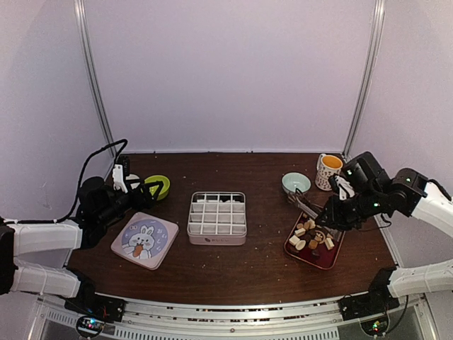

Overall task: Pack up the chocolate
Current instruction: Pick up the fake chocolate from the plate, then place the fake chocolate in the empty pocket of the box.

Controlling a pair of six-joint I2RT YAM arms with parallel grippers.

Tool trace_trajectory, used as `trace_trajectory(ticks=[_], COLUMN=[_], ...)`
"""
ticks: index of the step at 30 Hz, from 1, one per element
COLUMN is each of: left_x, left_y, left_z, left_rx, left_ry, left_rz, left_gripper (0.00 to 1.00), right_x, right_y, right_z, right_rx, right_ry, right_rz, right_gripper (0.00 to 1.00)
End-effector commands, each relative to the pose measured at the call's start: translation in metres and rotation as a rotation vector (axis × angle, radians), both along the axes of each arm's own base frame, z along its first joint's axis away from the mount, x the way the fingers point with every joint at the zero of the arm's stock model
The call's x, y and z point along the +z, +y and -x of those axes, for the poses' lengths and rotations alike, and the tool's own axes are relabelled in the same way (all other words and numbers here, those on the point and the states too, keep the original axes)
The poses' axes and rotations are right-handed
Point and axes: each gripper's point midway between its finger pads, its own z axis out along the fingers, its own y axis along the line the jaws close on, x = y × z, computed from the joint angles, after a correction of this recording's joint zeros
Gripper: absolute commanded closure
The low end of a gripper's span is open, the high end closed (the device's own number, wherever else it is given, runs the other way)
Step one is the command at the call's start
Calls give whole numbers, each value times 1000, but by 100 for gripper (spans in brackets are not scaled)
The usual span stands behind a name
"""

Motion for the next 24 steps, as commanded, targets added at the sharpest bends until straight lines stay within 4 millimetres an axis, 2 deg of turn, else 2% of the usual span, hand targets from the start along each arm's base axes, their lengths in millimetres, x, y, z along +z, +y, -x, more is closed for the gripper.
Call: trace_trajectory(ticks=[1,5,16,20,24], left_x=[21,21,20,21,21], left_y=[-1,-2,-3,-4,-3], left_z=[-3,-3,-4,-3,-3], left_rx=[-6,-10,-15,-17,-15], left_ry=[-67,-65,-62,-62,-63], left_rz=[14,16,22,25,23], left_gripper=[3,3,3,3,3], right_x=[41,49,42,38,24], right_y=[50,87,183,206,215], right_z=[-24,-35,-56,-66,-76], right_rx=[114,177,324,349,350], right_ry=[-120,-142,-164,-176,-176], right_rz=[-130,-168,-213,-203,-175], right_gripper=[80,80,81,81,82])
